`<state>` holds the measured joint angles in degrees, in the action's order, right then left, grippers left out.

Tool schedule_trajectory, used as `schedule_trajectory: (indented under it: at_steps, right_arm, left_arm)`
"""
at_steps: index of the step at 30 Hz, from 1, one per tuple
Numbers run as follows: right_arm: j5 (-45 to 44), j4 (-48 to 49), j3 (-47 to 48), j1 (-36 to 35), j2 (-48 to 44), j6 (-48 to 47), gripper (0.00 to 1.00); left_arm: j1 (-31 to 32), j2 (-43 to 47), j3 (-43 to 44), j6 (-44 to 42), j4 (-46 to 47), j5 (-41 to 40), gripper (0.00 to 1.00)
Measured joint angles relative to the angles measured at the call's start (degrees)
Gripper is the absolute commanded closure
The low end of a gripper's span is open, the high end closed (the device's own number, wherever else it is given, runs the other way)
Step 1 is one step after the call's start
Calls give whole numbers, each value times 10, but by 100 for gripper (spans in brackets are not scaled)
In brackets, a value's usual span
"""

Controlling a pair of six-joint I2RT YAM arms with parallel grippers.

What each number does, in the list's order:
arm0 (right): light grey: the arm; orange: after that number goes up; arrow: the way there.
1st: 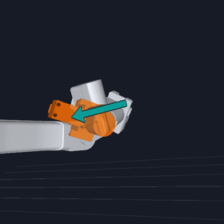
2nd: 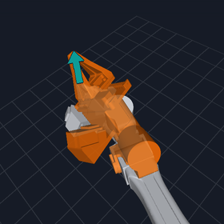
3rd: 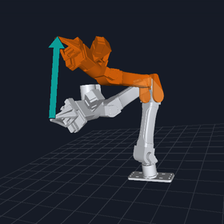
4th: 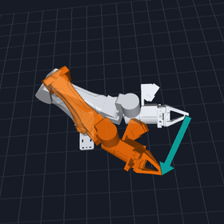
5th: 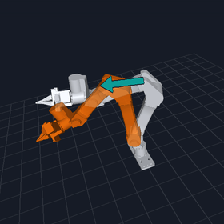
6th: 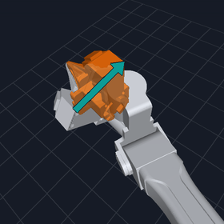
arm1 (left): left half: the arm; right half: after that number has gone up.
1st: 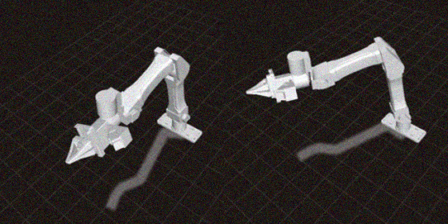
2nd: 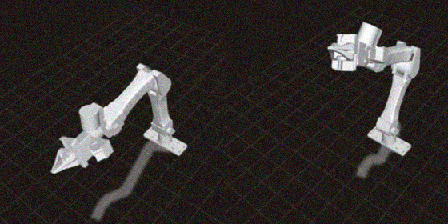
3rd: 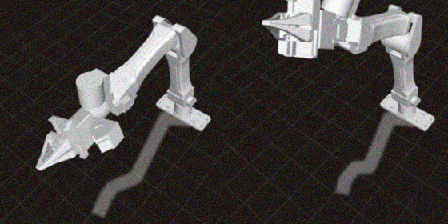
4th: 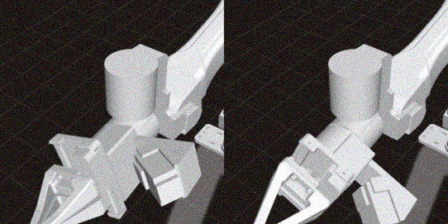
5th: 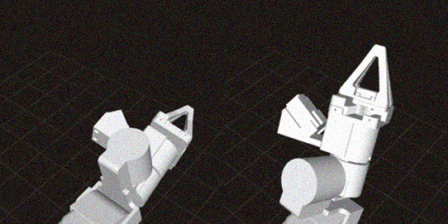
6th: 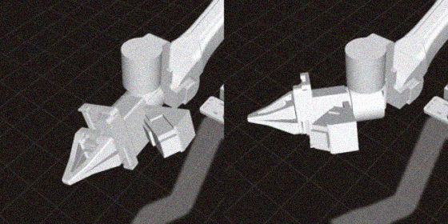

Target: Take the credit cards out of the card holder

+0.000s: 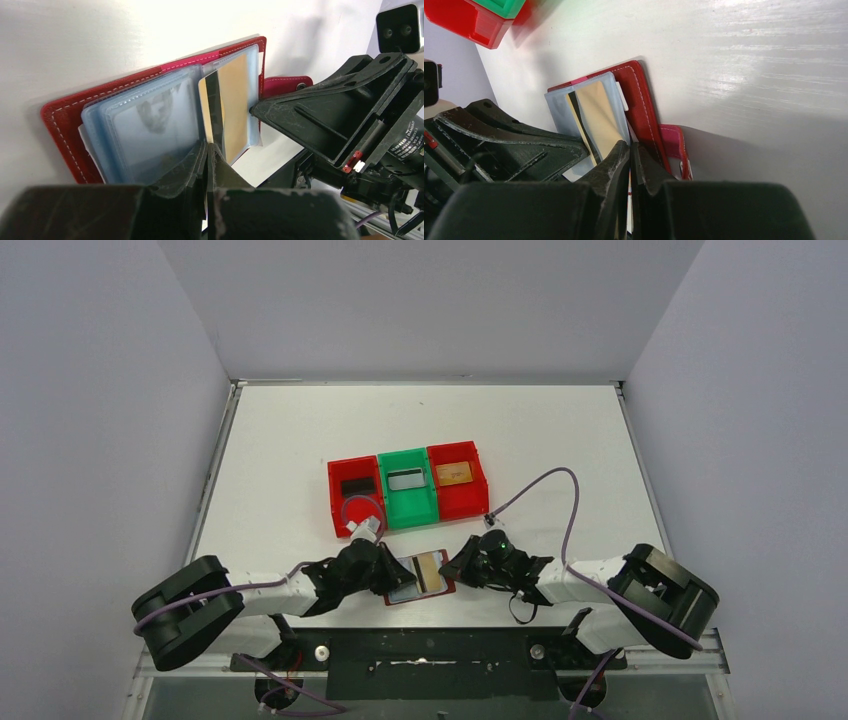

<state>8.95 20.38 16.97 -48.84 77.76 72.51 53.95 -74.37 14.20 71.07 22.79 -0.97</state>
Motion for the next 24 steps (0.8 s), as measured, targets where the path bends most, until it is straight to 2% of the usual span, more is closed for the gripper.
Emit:
schedule_trajectory:
  at_steps: [16, 19, 24]
  right_arm:
    - [1, 4, -3, 0, -1, 2, 100]
    - [6, 21, -8, 0, 6, 2, 100]
    - [14, 46, -10, 0, 19, 2, 100]
  left_arm:
    - [0, 12, 20, -28, -48, 9, 100]
    - [0, 12, 20, -28, -45, 10, 92]
    - [0, 0, 20, -17, -30, 10, 71]
